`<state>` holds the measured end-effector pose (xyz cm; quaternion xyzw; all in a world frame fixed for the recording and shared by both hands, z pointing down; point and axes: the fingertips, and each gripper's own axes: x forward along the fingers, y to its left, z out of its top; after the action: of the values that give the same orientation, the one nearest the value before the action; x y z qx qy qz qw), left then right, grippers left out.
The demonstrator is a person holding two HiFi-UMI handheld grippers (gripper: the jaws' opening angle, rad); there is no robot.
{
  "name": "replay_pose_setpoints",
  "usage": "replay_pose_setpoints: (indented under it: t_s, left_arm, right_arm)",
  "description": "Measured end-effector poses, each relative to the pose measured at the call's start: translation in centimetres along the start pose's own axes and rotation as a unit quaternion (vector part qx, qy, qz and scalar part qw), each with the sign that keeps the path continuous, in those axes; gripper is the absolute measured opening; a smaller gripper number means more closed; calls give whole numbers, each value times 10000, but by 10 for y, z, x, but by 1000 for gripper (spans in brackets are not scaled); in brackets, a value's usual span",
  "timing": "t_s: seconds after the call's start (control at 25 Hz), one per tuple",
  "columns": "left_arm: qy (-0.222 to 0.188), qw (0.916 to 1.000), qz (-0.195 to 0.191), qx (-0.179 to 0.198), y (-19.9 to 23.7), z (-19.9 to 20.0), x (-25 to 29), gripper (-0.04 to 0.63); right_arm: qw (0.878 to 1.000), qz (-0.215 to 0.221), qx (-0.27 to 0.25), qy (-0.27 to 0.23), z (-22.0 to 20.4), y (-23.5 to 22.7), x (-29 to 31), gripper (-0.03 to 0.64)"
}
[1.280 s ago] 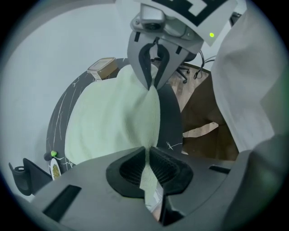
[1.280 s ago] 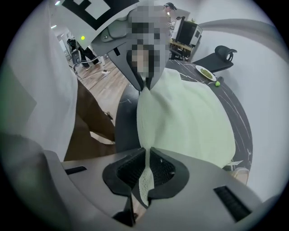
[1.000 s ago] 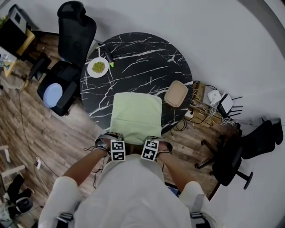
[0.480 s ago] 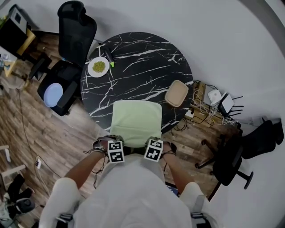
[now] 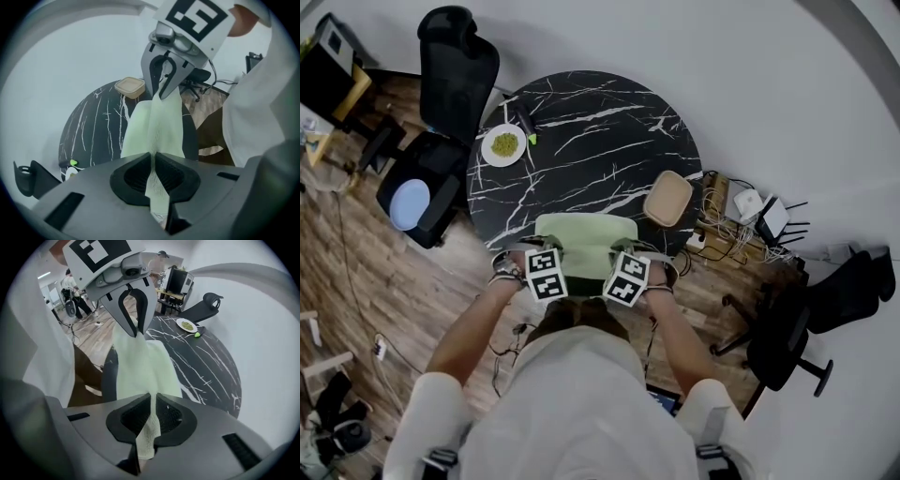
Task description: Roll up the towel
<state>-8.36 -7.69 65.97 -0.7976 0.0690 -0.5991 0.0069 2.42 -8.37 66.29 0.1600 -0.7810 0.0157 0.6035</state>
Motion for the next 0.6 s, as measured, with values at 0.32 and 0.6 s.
replay_pose_setpoints:
  t_s: [0.32,0.6]
  left_arm:
    - [204,9981,561,170,38,-1,22,26]
    - [19,9959,859,-281,49,-3,22,234]
  right_arm:
    - [9969,-766,76,-160,4,-36,23,31]
    - [9922,-1192,262,-274,-4,-50,19,152]
